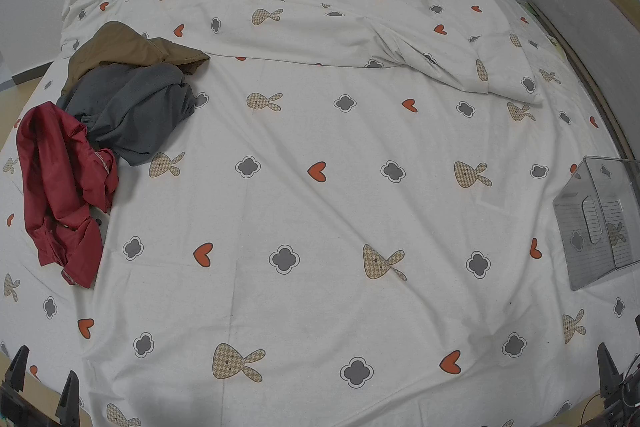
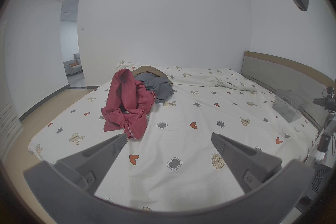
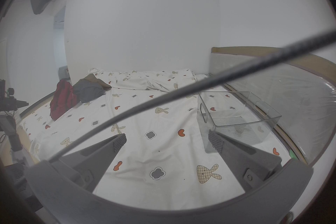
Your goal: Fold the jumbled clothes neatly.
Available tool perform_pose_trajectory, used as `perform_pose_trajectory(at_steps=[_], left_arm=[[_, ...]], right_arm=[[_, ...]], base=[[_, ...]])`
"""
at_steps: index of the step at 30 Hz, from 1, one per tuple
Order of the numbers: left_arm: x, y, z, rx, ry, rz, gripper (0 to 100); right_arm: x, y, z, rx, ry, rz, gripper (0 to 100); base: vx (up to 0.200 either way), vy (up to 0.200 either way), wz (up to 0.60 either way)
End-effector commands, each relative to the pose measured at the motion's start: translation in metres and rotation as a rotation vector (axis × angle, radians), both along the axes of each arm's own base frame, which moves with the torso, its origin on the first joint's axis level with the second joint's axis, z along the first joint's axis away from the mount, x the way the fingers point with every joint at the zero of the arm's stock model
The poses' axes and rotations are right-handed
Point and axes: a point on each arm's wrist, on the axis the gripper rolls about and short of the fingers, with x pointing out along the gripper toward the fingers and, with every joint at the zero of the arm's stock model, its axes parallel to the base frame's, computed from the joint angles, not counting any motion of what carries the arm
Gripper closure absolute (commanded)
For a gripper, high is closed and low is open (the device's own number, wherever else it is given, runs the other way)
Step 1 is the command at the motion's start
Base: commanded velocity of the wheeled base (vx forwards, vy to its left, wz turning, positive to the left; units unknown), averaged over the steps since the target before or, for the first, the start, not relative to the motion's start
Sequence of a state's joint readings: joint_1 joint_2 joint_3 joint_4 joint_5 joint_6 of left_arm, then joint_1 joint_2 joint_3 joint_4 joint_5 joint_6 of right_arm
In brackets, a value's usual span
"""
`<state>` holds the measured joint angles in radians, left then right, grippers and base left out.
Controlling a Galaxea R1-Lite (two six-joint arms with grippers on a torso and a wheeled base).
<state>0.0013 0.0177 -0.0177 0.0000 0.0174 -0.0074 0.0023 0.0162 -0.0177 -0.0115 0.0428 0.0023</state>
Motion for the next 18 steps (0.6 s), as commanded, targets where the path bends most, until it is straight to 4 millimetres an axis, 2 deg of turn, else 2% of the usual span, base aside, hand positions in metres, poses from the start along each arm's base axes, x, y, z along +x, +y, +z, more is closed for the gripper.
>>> perform_pose_trajectory(at_steps=[1,3,5,6,7,8,10,11,12,14,15,16,18], left_arm=[[0.0,0.0,-0.005,0.001,0.0,0.0,0],[0.0,0.0,-0.005,0.014,0.0,-0.002,0],[-0.001,0.0,-0.002,0.027,-0.012,-0.003,0],[-0.006,0.0,0.022,0.018,-0.072,-0.01,0],[-0.011,0.0,0.05,0.002,-0.117,-0.016,0],[-0.015,0.0,0.087,-0.045,-0.171,-0.022,0],[-0.015,0.0,0.141,-0.158,-0.227,-0.044,0],[-0.01,0.001,0.156,-0.193,-0.223,-0.057,0],[-0.001,0.001,0.166,-0.212,-0.202,-0.06,0],[0.007,0.001,0.172,-0.215,-0.176,-0.056,0],[0.035,0.001,0.184,-0.209,-0.098,0.015,0],[0.04,0.001,0.186,-0.207,-0.087,0.03,0],[0.075,0.004,0.199,-0.181,0.013,0.155,0]], right_arm=[[0.001,0.0,-0.005,-0.001,0.008,-0.004,0],[0.001,0.0,-0.006,-0.001,0.018,-0.022,0],[-0.002,0.0,0.007,0.012,-0.033,-0.02,0],[-0.016,0.0,0.066,0.08,-0.186,0.007,0],[-0.023,0.0,0.12,0.174,-0.261,0.044,0],[-0.022,-0.001,0.181,0.314,-0.31,0.092,0],[0.0,-0.001,0.248,0.404,-0.301,0.123,0],[0.01,0.0,0.256,0.397,-0.257,0.115,0],[0.018,0.0,0.253,0.383,-0.199,0.095,0],[0.022,0.0,0.249,0.367,-0.16,0.082,0],[0.036,0.001,0.231,0.33,-0.023,0.066,0],[0.039,0.001,0.228,0.33,-0.002,0.066,0],[0.063,0.002,0.2,0.329,0.155,0.044,0]], base=[[0.0,0.0,0.0],[0.0,0.0,0.0],[0.0,0.0,0.0],[0.0,0.0,0.0],[0.0,0.0,0.0],[0.0,0.0,0.0],[0.0,0.0,0.0],[0.0,0.0,0.0],[0.0,0.0,0.0],[0.0,0.0,0.0],[0.0,0.0,0.0],[0.0,0.0,0.0],[0.0,0.0,0.0]])
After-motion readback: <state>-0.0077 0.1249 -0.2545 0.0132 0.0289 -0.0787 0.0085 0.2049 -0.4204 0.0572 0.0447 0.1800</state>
